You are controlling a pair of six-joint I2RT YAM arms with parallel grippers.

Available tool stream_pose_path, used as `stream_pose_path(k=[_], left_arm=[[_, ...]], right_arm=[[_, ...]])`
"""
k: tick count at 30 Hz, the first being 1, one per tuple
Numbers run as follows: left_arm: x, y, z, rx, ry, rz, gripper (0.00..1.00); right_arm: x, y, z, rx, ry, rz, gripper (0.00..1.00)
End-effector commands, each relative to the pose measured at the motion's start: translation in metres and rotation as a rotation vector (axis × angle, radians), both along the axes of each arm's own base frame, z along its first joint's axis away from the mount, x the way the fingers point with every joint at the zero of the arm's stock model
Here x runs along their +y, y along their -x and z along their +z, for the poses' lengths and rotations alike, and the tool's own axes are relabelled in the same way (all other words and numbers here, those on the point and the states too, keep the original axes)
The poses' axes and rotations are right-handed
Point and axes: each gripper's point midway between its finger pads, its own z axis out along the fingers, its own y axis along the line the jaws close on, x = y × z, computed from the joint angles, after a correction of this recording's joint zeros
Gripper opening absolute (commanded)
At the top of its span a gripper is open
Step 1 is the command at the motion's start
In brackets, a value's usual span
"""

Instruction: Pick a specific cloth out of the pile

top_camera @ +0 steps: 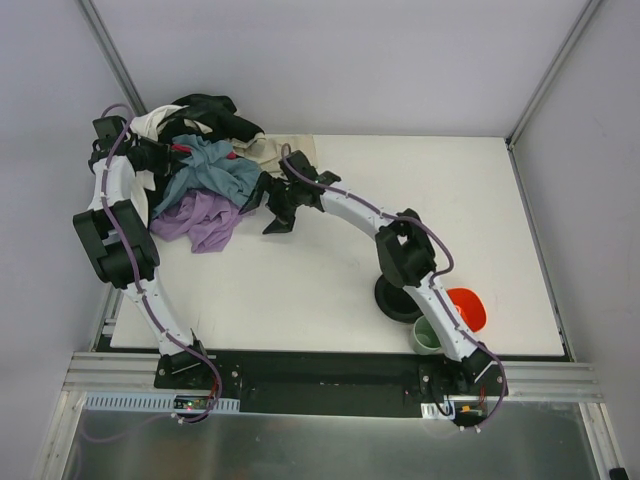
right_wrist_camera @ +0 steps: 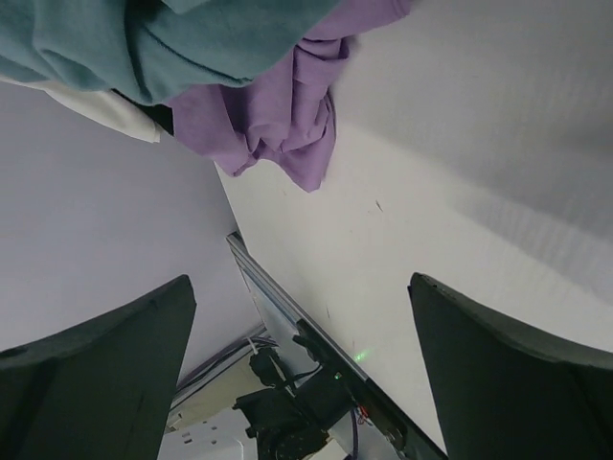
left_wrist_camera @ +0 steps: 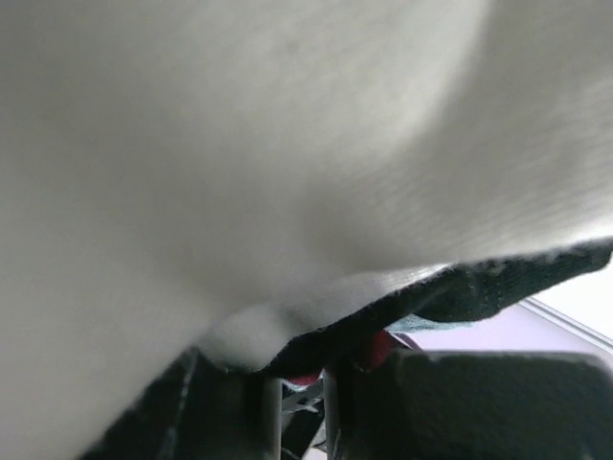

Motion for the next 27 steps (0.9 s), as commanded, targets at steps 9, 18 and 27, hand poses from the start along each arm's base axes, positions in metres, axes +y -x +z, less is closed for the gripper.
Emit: stream_pose_path(k=[9, 18, 27], left_arm=[[-0.019, -0.002, 0.031, -0.127, 0.043, -0.092, 0.11], [-0.022, 0.003, 0.02, -0.105, 0.048, -0.099, 0.11], [-0.022, 0.005, 0.019, -0.1, 0.05, -0.097, 0.11]], right_arm=[[0.065, -0.02, -0.011, 0.07, -0.195, -0.091, 0.98], [0.085, -0.022, -0.031, 0.114, -0.227, -0.138, 0.94], [0.104, -0.018, -0.043, 0.168, -0.277, -0.182, 0.68]])
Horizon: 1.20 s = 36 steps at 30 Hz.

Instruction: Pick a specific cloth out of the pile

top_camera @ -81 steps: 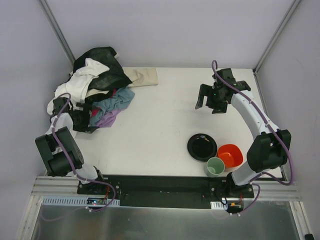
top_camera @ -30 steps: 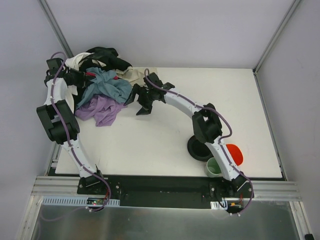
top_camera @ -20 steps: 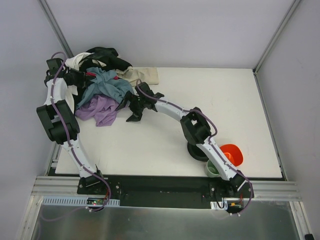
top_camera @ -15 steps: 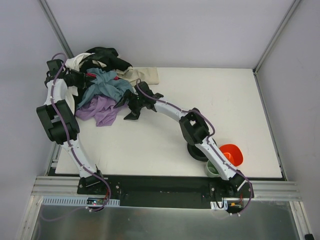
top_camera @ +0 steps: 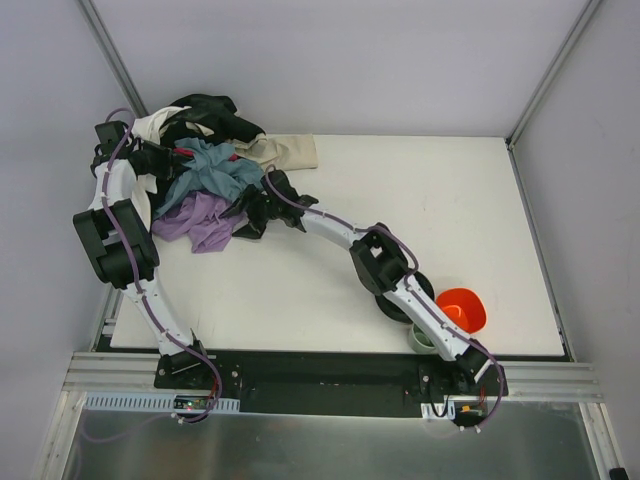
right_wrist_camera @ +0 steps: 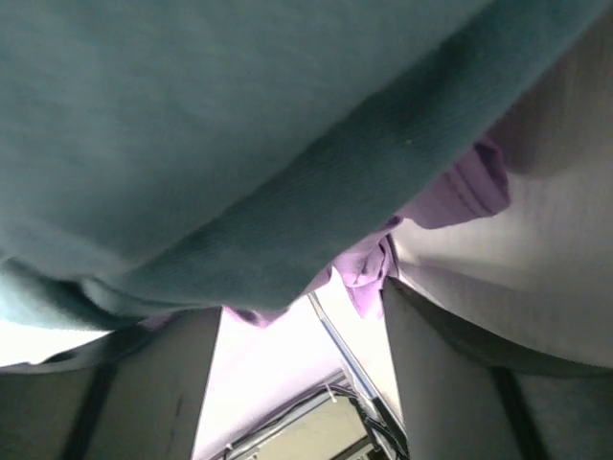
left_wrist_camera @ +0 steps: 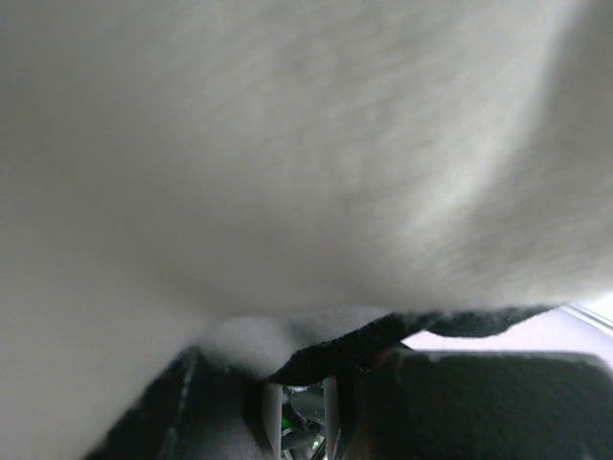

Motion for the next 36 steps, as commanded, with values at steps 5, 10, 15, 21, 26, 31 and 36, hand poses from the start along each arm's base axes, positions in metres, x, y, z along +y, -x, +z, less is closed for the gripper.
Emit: stream_pose_path(k=[5, 10, 15, 21, 26, 31, 36], left_arm=[[-0.017, 0.001, 0.026, -0.093, 0.015, -0.065, 0.1], [-0.017, 0.002, 0.027, -0.096, 0.015, -0.068, 0.1], [-0.018, 0.005, 0.027, -0.096, 0.012, -0.071, 0.1], [-0.018, 0.006, 0.025, -0.094, 0.011, -0.071, 0.1], [-0.017, 0.006, 0.026, -0.096, 0.01, -0.072, 0.09], [-0.013, 0.008, 0.023, -0.089, 0.006, -0.061, 0.09], [-0.01, 0.011, 0.02, -0.086, 0.003, -0.055, 0.09]], right_arm=[[0.021, -0.01, 0.005, 0.08, -0.099, -0.094, 0.31], [0.019, -0.007, 0.009, 0.087, -0.11, -0.071, 0.01], [0.003, -0.011, 0.035, 0.032, -0.119, -0.038, 0.01], [-0.021, -0.012, 0.069, -0.051, -0.094, 0.002, 0.01], [-0.045, -0.01, 0.093, -0.098, -0.06, 0.018, 0.01], [-0.081, -0.007, 0.128, -0.181, -0.021, 0.026, 0.01], [-0.128, -0.006, 0.158, -0.296, 0.049, 0.027, 0.01]])
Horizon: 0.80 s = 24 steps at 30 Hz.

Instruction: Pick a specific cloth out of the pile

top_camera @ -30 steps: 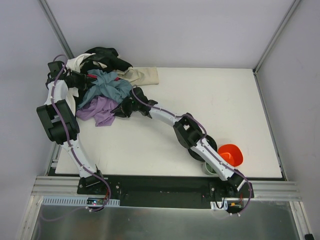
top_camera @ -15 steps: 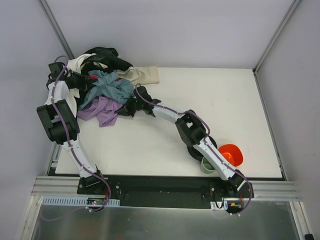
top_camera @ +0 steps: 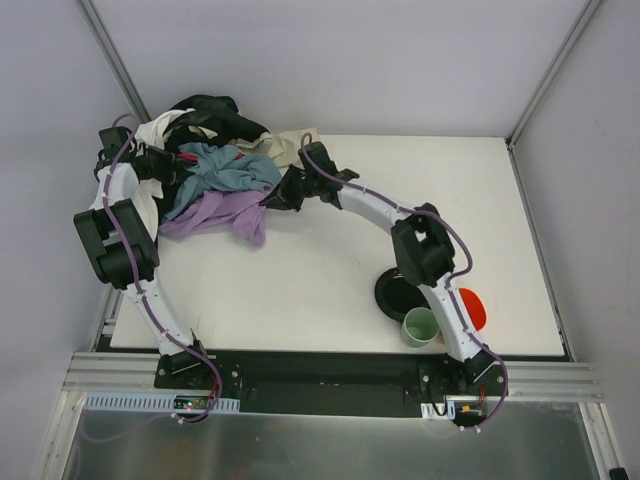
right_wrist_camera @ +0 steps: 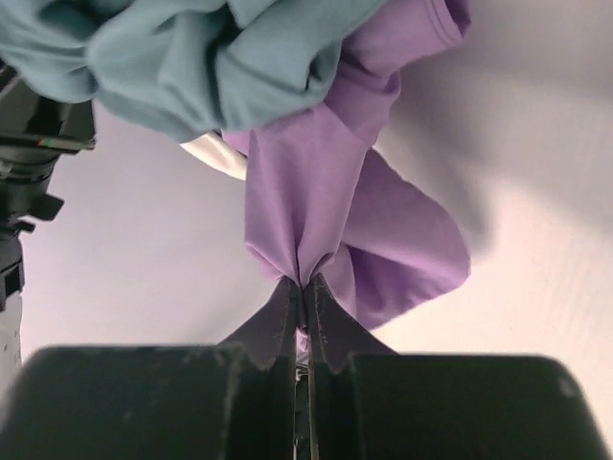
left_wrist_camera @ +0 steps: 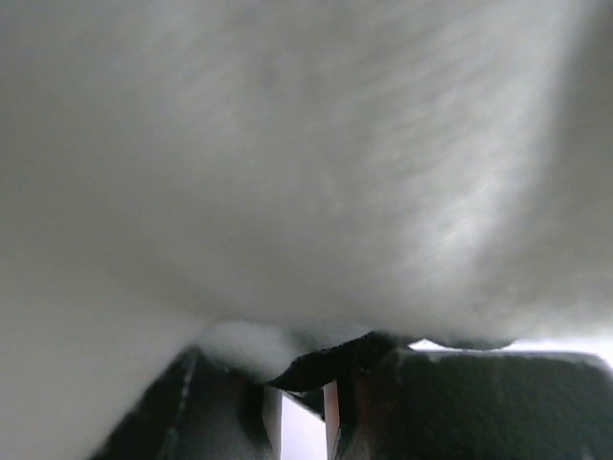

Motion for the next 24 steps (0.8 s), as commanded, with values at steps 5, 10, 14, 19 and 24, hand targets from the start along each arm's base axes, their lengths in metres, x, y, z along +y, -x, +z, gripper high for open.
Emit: stream_pose_path(k=[5, 10, 14, 19, 24], left_arm=[[0.006, 0.006, 0.029, -0.104, -0.044, -0.01, 0.09], [0.014, 0.008, 0.03, -0.104, -0.044, 0.007, 0.1], [0.016, 0.009, 0.031, -0.105, -0.046, 0.013, 0.1], [0.017, 0.009, 0.03, -0.103, -0.046, 0.016, 0.1], [0.017, 0.01, 0.028, -0.099, -0.046, 0.014, 0.11]], right_arm=[[-0.084, 0.008, 0.132, -0.299, 0.028, 0.038, 0.01], [-0.136, 0.0, 0.17, -0.398, 0.061, -0.037, 0.01], [-0.178, -0.011, 0.205, -0.478, 0.063, -0.115, 0.01], [-0.21, -0.018, 0.247, -0.583, 0.059, -0.17, 0.01], [-0.216, -0.018, 0.231, -0.582, 0.146, -0.127, 0.01]])
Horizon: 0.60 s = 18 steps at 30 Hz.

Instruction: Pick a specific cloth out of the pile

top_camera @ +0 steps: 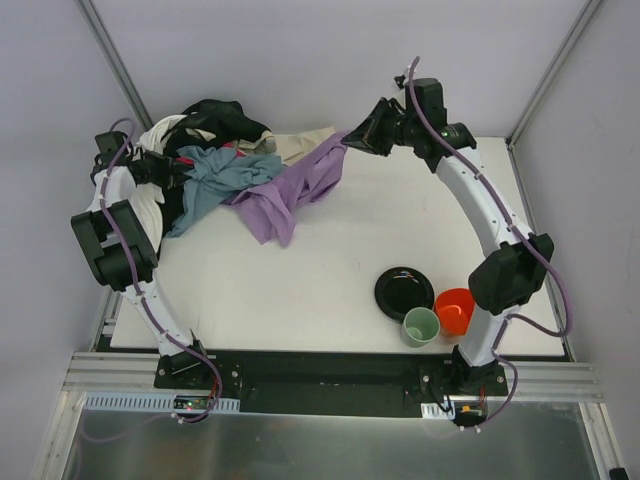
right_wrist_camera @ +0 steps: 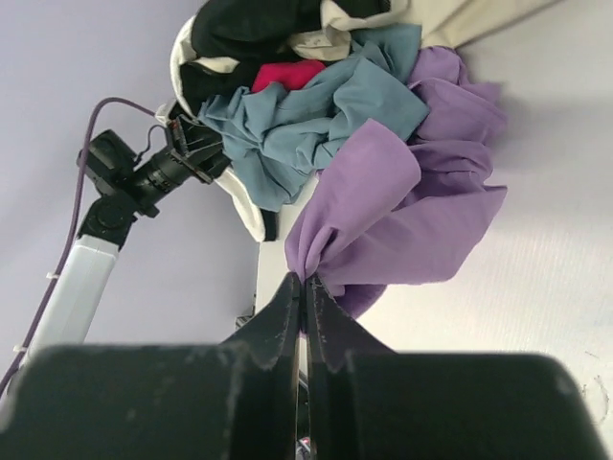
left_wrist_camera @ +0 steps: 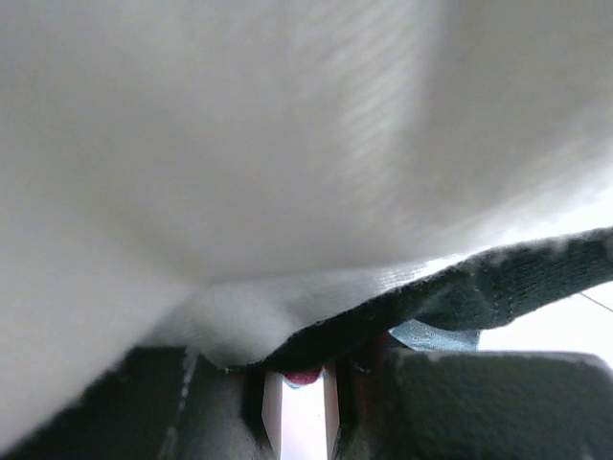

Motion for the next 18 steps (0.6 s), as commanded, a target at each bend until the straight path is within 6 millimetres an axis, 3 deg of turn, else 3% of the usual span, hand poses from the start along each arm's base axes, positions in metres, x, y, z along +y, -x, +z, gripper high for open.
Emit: stream_pose_path(k=[1, 6, 8, 13, 15, 18], left_arm=[[0.007, 0.001, 0.03, -0.107, -0.071, 0.003, 0.11], [0.004, 0.007, 0.026, -0.102, -0.073, -0.007, 0.15], [0.003, 0.01, 0.024, -0.099, -0.077, -0.011, 0.18], [-0.002, 0.019, 0.02, -0.101, -0.08, -0.031, 0.36], [-0.004, 0.022, 0.02, -0.105, -0.088, -0.039, 0.46], [-0.006, 0.027, 0.022, -0.109, -0.09, -0.044, 0.61]], right_arm=[[-0.001, 0.019, 0.026, -0.093, 0.049, 0.07, 0.02], [0.02, 0.034, -0.037, 0.023, 0.174, 0.182, 0.15], [0.031, 0.043, -0.062, 0.073, 0.234, 0.229, 0.27], [0.057, 0.053, -0.085, 0.075, 0.362, 0.292, 0.78], [0.063, 0.054, -0.091, 0.085, 0.396, 0.301, 0.89], [0.073, 0.056, -0.099, 0.106, 0.423, 0.323, 0.96]])
